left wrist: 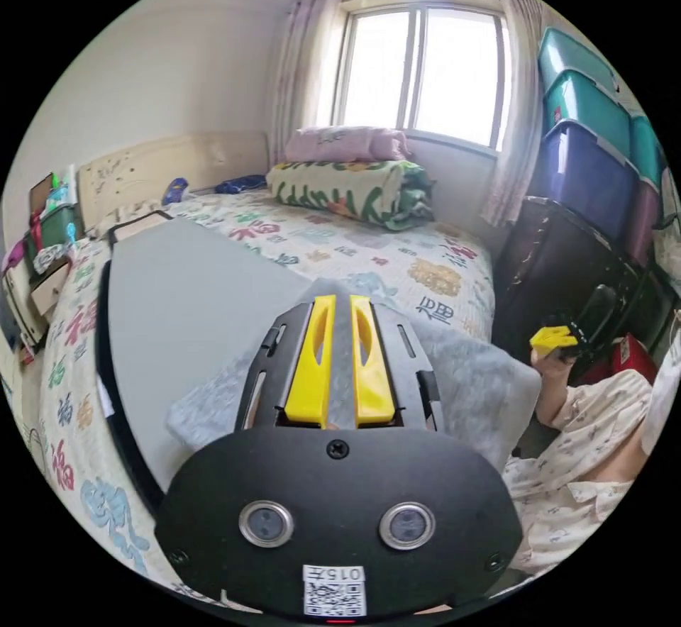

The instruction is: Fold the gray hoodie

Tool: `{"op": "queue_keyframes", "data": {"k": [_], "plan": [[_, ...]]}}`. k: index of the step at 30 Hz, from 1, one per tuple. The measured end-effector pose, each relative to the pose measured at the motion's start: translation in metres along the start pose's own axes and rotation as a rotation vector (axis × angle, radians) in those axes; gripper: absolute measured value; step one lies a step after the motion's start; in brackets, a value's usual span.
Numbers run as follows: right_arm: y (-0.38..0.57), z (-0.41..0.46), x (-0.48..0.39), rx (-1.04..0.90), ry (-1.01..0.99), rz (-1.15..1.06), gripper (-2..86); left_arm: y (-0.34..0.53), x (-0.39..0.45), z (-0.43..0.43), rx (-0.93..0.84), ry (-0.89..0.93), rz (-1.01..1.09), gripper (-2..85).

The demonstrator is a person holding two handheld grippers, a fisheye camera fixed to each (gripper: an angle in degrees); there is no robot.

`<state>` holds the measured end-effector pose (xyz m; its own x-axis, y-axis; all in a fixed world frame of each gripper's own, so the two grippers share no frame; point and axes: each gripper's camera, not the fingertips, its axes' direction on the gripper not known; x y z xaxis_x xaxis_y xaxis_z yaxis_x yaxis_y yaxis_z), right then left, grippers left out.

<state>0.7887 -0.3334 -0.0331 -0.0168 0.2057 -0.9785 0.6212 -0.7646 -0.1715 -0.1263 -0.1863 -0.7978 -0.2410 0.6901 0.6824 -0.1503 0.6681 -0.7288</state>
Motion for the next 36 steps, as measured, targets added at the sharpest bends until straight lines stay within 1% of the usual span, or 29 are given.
{"op": "queue_keyframes", "data": {"k": [2,4,6,8,11,15,18,21,24,25,26,27,28,29,30,32,34,36], "plan": [[-0.003,0.028,0.002,-0.079,0.073,-0.011,-0.5,-0.017,0.013,0.04,-0.037,0.016,-0.007,2.5],[0.002,0.044,-0.003,-0.149,0.101,-0.048,-0.5,-0.024,0.018,0.072,-0.089,0.015,-0.014,2.0],[0.011,0.051,-0.004,-0.169,0.11,-0.042,-0.5,-0.026,0.021,0.103,-0.154,0.001,-0.011,1.6],[0.021,0.057,0.004,-0.214,0.08,-0.022,-0.5,-0.021,0.023,0.136,-0.23,-0.052,0.0,1.1],[0.03,0.062,0.017,-0.239,0.037,0.004,-0.5,-0.011,0.018,0.16,-0.279,-0.014,-0.025,0.7],[0.03,0.063,0.027,-0.236,0.012,0.014,-0.5,0.0,0.016,0.159,-0.296,-0.004,-0.039,0.4],[0.027,0.059,0.038,-0.209,-0.02,0.03,-0.5,0.009,0.016,0.147,-0.285,-0.001,-0.049,0.1],[0.02,0.035,0.055,-0.137,-0.061,0.06,-0.5,0.022,0.022,0.112,-0.248,-0.036,-0.047,-0.3],[0.01,0.008,0.067,-0.071,-0.016,0.044,-0.5,0.054,0.046,0.044,-0.165,-0.059,0.026,-0.4],[0.005,0.005,0.072,-0.069,-0.01,0.022,-0.5,0.071,0.059,0.014,-0.139,-0.022,0.038,-0.4],[-0.002,0.005,0.077,-0.075,-0.009,0.012,-0.5,0.09,0.076,-0.014,-0.135,0.061,0.069,-0.5],[-0.006,0.007,0.08,-0.074,-0.012,0.01,-0.5,0.101,0.087,-0.027,-0.136,0.11,0.088,-0.5],[-0.014,0.012,0.085,-0.066,-0.031,-0.007,-0.5,0.122,0.111,-0.05,-0.124,0.192,0.127,-0.6],[-0.022,0.023,0.091,-0.067,-0.059,-0.034,-0.6,0.143,0.137,-0.069,-0.089,0.232,0.152,-0.7],[-0.026,0.032,0.094,-0.075,-0.07,-0.043,-0.6,0.153,0.15,-0.076,-0.071,0.24,0.163,-0.6],[-0.045,0.075,0.11,-0.139,-0.084,-0.037,-0.6,0.185,0.198,-0.092,-0.021,0.249,0.209,-0.5],[-0.057,0.108,0.119,-0.188,-0.086,0.004,-0.6,0.205,0.219,-0.097,0.022,0.255,0.211,-0.4],[-0.061,0.132,0.115,-0.228,-0.075,-0.032,-0.5,0.22,0.23,-0.092,0.014,0.212,0.183,-0.4]]}}
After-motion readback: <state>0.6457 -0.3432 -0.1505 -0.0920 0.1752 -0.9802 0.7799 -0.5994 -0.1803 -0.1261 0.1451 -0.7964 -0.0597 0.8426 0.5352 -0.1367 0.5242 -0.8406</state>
